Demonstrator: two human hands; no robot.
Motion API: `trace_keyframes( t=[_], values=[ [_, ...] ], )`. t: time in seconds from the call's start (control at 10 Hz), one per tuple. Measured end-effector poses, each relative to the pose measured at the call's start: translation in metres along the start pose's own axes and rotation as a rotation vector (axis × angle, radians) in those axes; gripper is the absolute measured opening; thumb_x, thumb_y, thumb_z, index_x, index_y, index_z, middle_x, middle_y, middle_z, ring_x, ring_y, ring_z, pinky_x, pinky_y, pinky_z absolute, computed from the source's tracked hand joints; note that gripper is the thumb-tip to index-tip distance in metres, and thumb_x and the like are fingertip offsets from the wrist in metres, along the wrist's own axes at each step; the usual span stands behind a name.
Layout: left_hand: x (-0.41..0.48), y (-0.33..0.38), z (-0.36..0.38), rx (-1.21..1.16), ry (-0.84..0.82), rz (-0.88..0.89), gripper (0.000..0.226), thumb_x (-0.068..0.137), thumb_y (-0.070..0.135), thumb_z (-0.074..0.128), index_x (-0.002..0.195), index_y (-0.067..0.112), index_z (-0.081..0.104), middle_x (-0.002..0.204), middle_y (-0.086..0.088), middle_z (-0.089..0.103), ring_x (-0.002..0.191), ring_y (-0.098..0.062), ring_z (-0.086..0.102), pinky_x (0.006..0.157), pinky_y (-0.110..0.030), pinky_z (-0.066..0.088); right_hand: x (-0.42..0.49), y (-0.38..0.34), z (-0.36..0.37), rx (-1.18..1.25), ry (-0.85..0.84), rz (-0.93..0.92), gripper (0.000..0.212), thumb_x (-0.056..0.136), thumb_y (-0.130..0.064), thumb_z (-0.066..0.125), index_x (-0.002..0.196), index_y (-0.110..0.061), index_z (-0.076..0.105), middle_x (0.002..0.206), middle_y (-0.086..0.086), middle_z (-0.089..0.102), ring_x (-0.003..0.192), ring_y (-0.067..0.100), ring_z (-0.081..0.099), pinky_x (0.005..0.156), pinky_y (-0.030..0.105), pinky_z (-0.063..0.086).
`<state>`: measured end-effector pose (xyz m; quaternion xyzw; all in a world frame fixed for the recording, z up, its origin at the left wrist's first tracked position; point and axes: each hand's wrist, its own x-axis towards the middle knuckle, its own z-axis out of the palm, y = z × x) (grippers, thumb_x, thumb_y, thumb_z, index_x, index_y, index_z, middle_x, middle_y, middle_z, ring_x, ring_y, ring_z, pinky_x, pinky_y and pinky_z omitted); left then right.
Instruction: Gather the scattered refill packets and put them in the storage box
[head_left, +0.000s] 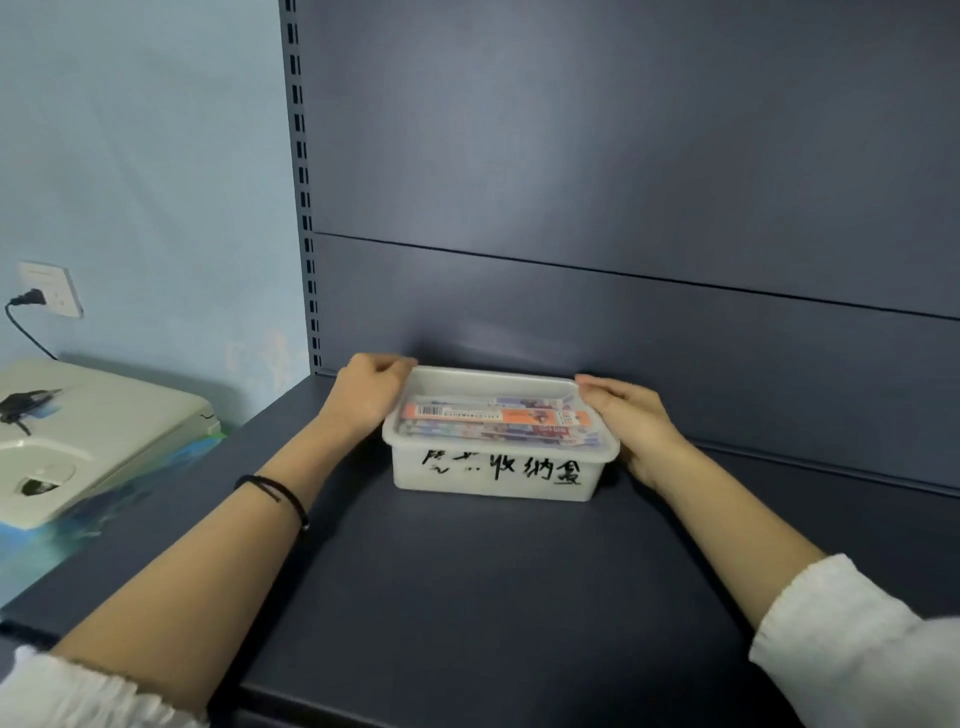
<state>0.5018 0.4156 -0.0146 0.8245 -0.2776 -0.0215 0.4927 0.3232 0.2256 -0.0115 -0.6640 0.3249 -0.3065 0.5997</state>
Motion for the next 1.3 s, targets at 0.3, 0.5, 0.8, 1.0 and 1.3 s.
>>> trace_keyframes(
  t=[0.3, 0.5, 0.8, 1.0, 1.3],
  values=[
    [-0.032, 0.004, 0.013, -0.386, -0.166, -0.146, 0.058, 0.098, 0.046, 0.039, 0.15, 0.024, 0.029, 0.154, 0.007, 0.032, 0.141, -0.016, 0.034, 0.118, -0.033, 0.02, -0.034, 0.012, 0.008, 0.031, -0.156, 0.005, 0.034, 0.099, -0.046, 0.041, 0.122, -0.031, 0.061, 0.114, -0.008, 0.07, 0.104, 0.01, 0.064, 0.095, 0.026, 0.045],
    [-0.037, 0.007, 0.01, 0.158, -0.143, 0.014, 0.061, 0.1, 0.039, 0.034, 0.154, 0.02, 0.012, 0.157, -0.005, 0.03, 0.142, -0.024, 0.03, 0.109, -0.034, 0.026, -0.029, 0.018, 0.011, -0.131, -0.083, -0.155, 0.038, 0.104, -0.029, 0.032, 0.138, -0.024, 0.048, 0.147, -0.006, 0.044, 0.135, 0.009, 0.041, 0.112, 0.023, 0.026],
    [-0.024, 0.013, 0.007, 0.238, -0.191, 0.032, 0.061, 0.096, 0.04, 0.042, 0.15, 0.018, 0.026, 0.152, -0.005, 0.039, 0.138, -0.026, 0.037, 0.106, -0.038, 0.031, -0.03, 0.024, 0.021, -0.242, 0.055, -0.266, 0.045, 0.1, -0.018, 0.031, 0.142, -0.008, 0.044, 0.152, 0.001, 0.038, 0.141, 0.015, 0.033, 0.117, 0.025, 0.018],
    [-0.029, 0.01, 0.004, -0.25, -0.118, -0.054, 0.056, 0.086, 0.045, 0.055, 0.131, 0.011, 0.057, 0.136, -0.004, 0.058, 0.124, -0.022, 0.054, 0.108, -0.036, 0.037, -0.032, 0.02, 0.022, -0.173, -0.032, -0.185, 0.055, 0.08, -0.044, 0.044, 0.126, -0.018, 0.057, 0.137, 0.001, 0.054, 0.126, 0.018, 0.051, 0.108, 0.039, 0.039],
    [-0.034, 0.013, 0.009, 0.447, -0.009, 0.13, 0.054, 0.095, 0.051, 0.037, 0.128, 0.01, 0.048, 0.142, -0.006, 0.05, 0.127, -0.03, 0.046, 0.094, -0.041, 0.04, -0.037, 0.013, 0.028, -0.615, 0.11, -0.281, 0.05, 0.091, -0.051, 0.042, 0.135, -0.026, 0.045, 0.149, -0.003, 0.035, 0.12, 0.02, 0.047, 0.093, 0.039, 0.042]
  ],
)
